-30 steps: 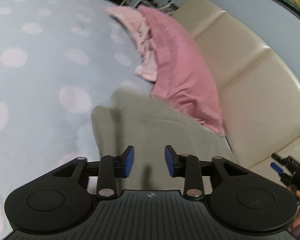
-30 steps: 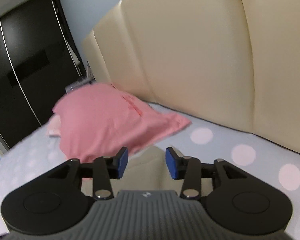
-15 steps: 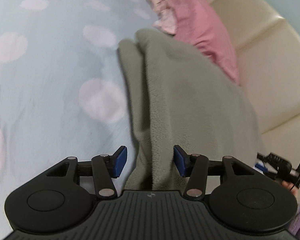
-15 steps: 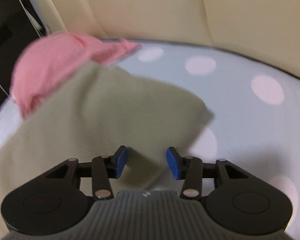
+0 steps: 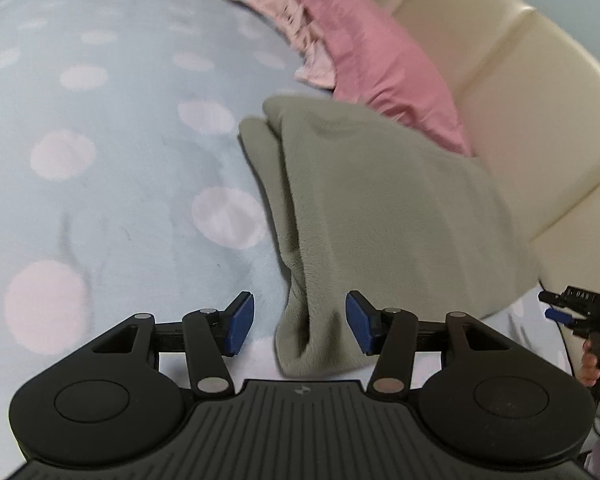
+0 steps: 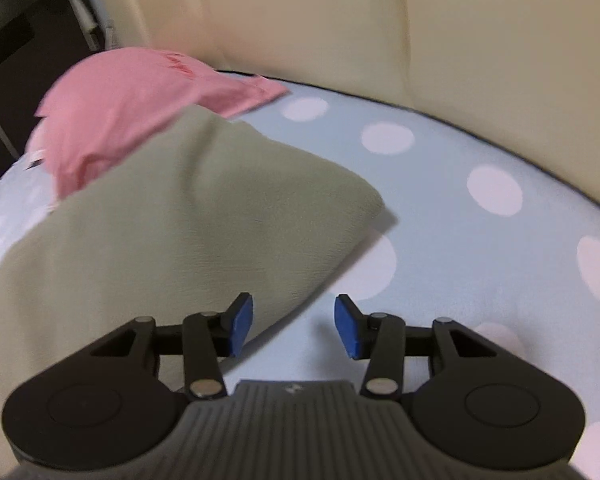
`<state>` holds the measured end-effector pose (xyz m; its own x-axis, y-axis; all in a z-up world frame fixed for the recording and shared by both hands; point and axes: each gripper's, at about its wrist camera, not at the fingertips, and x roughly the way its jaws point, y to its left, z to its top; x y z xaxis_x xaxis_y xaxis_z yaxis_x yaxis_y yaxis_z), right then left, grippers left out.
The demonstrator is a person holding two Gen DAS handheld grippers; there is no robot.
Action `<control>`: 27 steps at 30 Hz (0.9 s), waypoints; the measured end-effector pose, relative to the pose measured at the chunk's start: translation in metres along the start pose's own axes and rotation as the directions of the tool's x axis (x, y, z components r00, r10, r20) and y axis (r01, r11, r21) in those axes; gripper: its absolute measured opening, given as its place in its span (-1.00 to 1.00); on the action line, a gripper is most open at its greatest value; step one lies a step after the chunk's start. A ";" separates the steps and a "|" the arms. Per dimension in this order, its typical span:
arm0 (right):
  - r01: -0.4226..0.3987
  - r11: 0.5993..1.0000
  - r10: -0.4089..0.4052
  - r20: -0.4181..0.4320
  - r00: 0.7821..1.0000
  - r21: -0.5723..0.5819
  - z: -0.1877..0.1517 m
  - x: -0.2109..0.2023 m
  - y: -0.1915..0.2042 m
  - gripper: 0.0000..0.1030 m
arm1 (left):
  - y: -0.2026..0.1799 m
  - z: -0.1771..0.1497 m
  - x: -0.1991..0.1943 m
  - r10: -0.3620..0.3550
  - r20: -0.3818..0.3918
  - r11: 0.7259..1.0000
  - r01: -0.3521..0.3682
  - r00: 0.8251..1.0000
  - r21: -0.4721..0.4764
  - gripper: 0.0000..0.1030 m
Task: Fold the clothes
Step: 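Lower the folded hoodie onto the bed and open both grippers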
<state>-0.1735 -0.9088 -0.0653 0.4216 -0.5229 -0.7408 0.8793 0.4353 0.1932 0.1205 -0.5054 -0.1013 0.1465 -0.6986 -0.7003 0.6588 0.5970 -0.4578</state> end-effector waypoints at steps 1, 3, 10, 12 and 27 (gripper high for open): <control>-0.018 1.000 0.018 0.007 1.000 -0.016 0.002 -0.014 0.007 -0.05 | -0.001 0.000 -0.011 -0.006 0.006 1.000 0.006 1.000 0.006 -0.05; -0.064 0.997 0.065 0.021 0.998 -0.042 0.005 -0.044 0.021 -0.04 | -0.005 -0.001 -0.035 -0.017 0.015 1.000 0.017 1.000 0.022 -0.05; -0.254 0.960 0.261 0.054 0.964 -0.119 -0.014 -0.176 0.069 0.08 | -0.023 -0.018 -0.123 -0.064 0.067 0.992 0.057 0.996 0.109 -0.03; -0.301 0.941 0.312 0.046 0.949 -0.154 -0.028 -0.214 0.085 0.09 | -0.027 -0.027 -0.150 -0.085 0.084 0.989 0.074 0.993 0.129 0.01; -0.397 0.887 0.448 0.226 0.865 -0.238 -0.195 -0.374 0.131 0.42 | -0.065 -0.103 -0.257 -0.080 0.221 0.945 0.004 0.972 0.328 0.11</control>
<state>-0.2594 -0.5131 0.1114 0.8085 -0.4230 -0.4091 0.5596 0.7678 0.3121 -0.0361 -0.3238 0.0520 0.2524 -0.8142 -0.5228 0.8649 0.4321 -0.2554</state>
